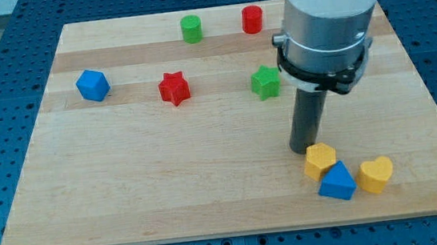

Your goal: Move yellow hexagon above blue triangle

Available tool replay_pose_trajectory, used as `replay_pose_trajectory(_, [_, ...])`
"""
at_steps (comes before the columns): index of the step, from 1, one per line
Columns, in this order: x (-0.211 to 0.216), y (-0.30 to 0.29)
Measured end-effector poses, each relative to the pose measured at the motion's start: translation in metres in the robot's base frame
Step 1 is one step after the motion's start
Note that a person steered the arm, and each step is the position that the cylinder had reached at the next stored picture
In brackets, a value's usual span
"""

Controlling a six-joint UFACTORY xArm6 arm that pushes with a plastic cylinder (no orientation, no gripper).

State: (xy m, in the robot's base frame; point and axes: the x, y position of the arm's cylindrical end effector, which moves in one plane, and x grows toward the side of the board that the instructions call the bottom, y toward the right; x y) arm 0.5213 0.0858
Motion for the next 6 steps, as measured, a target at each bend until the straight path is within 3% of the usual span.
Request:
replay_pose_trajectory(2, [0.028,-0.037])
replay_pose_trajectory(6, [0.025,0.004])
